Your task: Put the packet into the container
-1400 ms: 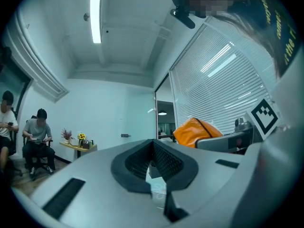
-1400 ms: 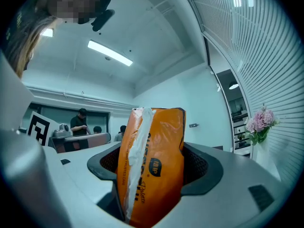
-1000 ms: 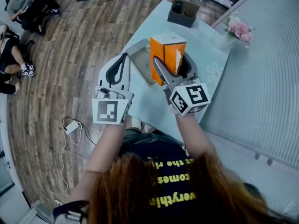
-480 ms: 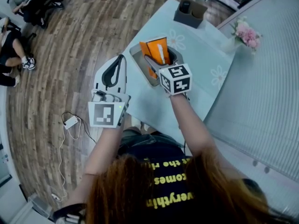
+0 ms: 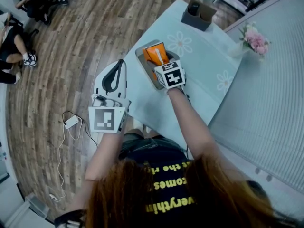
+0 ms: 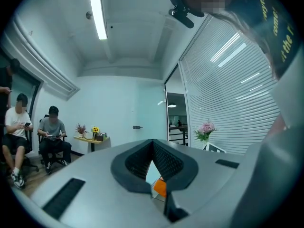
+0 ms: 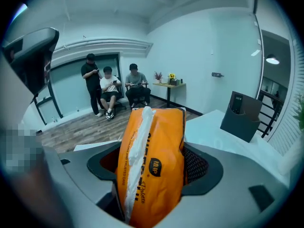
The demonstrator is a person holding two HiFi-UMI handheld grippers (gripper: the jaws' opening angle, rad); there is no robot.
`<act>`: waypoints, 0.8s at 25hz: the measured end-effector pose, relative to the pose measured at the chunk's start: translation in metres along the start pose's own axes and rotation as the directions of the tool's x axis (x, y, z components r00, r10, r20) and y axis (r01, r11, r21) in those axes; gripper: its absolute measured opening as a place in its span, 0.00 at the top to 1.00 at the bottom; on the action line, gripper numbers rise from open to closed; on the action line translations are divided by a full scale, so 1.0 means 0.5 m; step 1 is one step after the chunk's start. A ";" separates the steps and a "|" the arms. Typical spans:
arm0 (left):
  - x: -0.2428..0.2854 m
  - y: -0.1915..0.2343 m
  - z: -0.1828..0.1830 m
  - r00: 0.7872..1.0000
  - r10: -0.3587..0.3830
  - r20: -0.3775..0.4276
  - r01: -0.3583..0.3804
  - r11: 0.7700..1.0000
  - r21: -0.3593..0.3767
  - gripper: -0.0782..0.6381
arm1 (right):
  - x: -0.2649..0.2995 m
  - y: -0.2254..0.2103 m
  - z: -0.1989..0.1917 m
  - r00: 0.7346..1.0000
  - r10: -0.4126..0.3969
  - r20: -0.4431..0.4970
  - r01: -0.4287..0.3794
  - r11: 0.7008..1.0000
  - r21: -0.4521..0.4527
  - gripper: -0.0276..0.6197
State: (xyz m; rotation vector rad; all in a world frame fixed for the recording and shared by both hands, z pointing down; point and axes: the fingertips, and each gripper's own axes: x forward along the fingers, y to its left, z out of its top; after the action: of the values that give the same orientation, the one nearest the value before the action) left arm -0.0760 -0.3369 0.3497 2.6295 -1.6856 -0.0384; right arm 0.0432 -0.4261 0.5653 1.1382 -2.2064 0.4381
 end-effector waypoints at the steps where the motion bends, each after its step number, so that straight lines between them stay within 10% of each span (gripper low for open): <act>1: 0.000 0.000 0.000 1.000 0.001 0.001 -0.001 1.000 -0.002 0.89 | 0.004 -0.001 -0.003 1.000 -0.003 -0.005 0.003 1.000 -0.010 0.41; 20: -0.018 0.005 -0.003 0.999 0.032 -0.005 -0.032 0.999 -0.002 0.89 | 0.032 0.036 -0.033 0.989 0.052 -0.136 -0.060 0.997 -0.054 0.39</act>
State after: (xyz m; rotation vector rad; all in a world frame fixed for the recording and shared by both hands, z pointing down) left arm -0.0821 -0.3296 0.3514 2.5981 -1.7250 -0.0324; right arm 0.0276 -0.4167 0.5880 0.9892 -2.1236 0.4573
